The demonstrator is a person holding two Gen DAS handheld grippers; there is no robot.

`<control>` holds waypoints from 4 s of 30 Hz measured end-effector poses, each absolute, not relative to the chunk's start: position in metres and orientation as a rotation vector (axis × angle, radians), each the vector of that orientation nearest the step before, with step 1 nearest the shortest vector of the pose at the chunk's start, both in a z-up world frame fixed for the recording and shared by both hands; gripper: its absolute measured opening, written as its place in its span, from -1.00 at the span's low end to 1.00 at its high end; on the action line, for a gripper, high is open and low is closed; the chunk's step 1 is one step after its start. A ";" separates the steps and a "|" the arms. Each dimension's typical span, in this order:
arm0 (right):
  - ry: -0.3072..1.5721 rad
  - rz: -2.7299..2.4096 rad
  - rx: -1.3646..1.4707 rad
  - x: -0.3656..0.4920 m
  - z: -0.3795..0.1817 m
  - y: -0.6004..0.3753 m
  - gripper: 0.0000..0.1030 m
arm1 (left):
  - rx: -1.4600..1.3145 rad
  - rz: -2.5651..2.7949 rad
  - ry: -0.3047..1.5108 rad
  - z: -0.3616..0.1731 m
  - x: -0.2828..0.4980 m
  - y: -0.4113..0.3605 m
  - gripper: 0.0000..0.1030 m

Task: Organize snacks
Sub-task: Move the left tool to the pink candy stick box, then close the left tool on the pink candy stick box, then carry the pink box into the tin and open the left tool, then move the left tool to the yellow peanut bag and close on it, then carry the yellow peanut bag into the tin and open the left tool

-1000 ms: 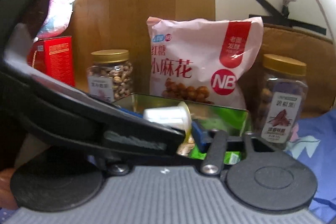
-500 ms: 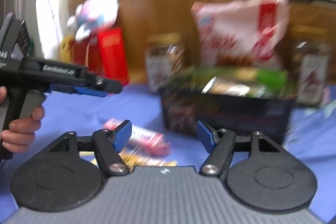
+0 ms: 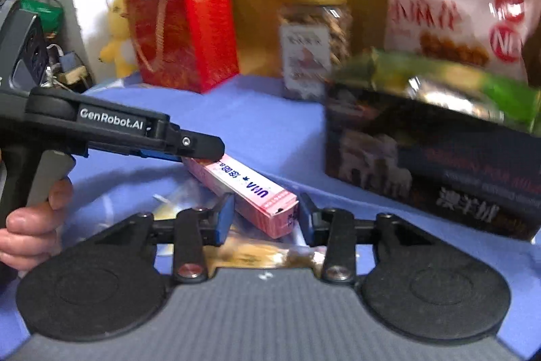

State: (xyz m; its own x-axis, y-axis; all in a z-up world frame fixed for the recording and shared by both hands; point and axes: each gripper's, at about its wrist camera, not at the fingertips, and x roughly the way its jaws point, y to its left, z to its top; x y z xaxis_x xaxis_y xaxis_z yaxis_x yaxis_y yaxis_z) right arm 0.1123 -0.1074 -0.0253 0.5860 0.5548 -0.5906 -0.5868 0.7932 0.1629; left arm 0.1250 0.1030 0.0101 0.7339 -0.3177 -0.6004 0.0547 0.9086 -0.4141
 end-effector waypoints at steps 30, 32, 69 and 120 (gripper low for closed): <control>0.590 0.421 -0.044 -0.067 -0.042 -0.228 0.18 | -0.101 -0.570 0.788 -0.004 -0.005 -0.050 0.03; 0.560 0.404 -0.020 -0.074 -0.045 -0.236 0.18 | -0.112 -0.581 0.802 -0.004 -0.004 -0.051 0.04; 0.384 0.328 -0.029 0.143 0.007 -0.215 -0.17 | -0.056 -0.394 0.678 0.059 0.210 -0.052 -0.10; 0.660 0.487 0.044 -0.085 -0.033 -0.243 -0.06 | -0.073 -0.744 0.940 0.001 -0.003 -0.059 -0.17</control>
State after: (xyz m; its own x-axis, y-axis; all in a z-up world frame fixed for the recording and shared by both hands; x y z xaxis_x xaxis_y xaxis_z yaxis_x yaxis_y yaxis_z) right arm -0.0847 -0.2433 -0.0333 0.6823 0.4478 -0.5778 -0.4207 0.8870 0.1907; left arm -0.0026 -0.0594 0.0012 0.3638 -0.6076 -0.7060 0.5473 0.7527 -0.3659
